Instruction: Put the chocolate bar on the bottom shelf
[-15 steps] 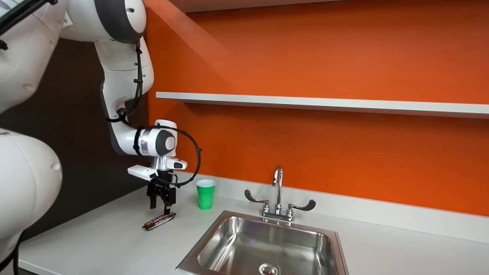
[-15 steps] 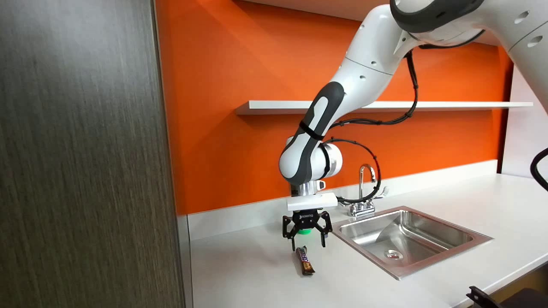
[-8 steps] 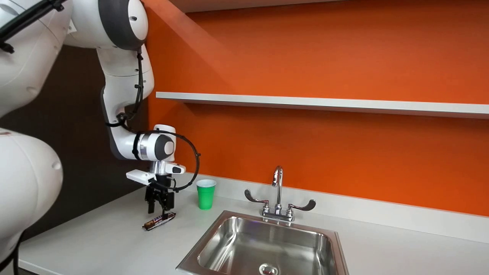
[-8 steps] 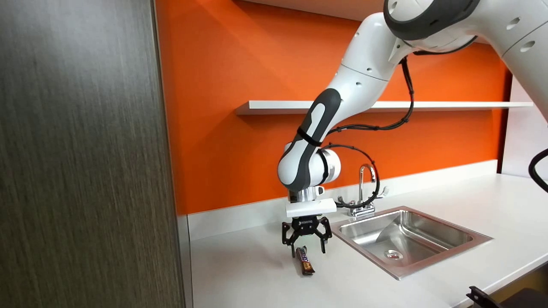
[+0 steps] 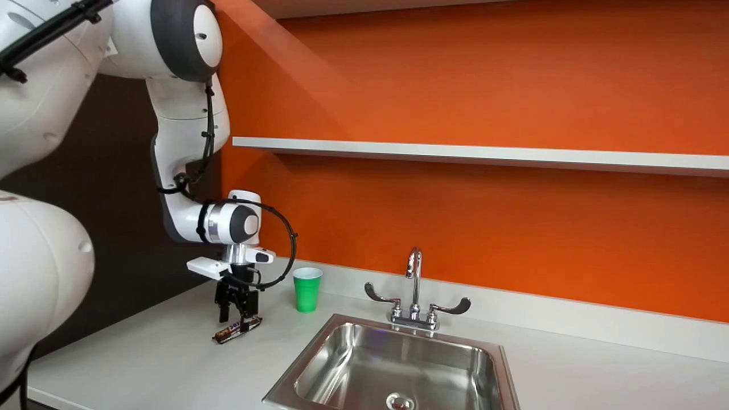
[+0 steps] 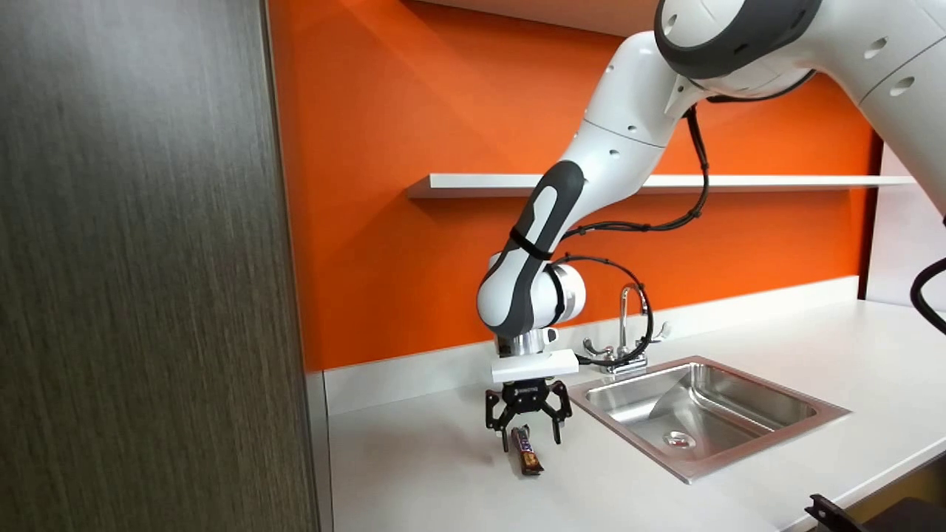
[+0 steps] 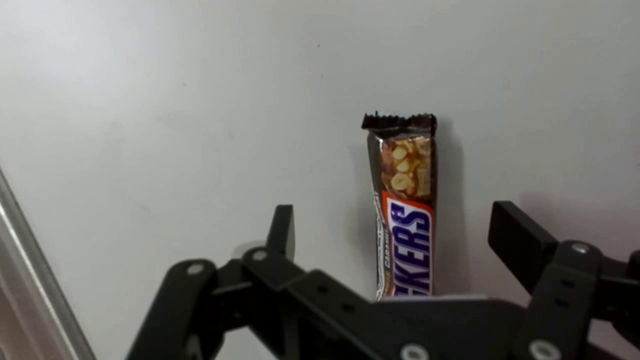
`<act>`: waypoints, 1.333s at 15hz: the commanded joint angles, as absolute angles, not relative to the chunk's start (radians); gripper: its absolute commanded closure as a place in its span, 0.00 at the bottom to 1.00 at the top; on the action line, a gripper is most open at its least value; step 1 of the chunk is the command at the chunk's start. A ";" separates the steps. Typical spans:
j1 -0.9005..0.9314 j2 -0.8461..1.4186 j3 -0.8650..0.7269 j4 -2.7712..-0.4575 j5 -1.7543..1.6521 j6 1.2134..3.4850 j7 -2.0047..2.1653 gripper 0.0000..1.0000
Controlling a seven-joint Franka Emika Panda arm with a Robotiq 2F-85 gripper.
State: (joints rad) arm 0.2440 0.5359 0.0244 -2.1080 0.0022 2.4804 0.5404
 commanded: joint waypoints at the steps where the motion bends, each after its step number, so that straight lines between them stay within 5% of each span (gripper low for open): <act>1: 0.262 0.555 0.008 -2.087 0.017 2.490 0.560 0.00; 9: 0.262 0.571 -0.001 -2.072 0.023 2.494 0.563 0.04; 10: 0.261 0.572 0.000 -2.070 0.024 2.494 0.562 0.26; 12: 0.260 0.576 0.000 -2.066 0.028 2.495 0.560 0.33; 20: 0.259 0.605 0.012 -2.047 0.041 2.494 0.543 0.97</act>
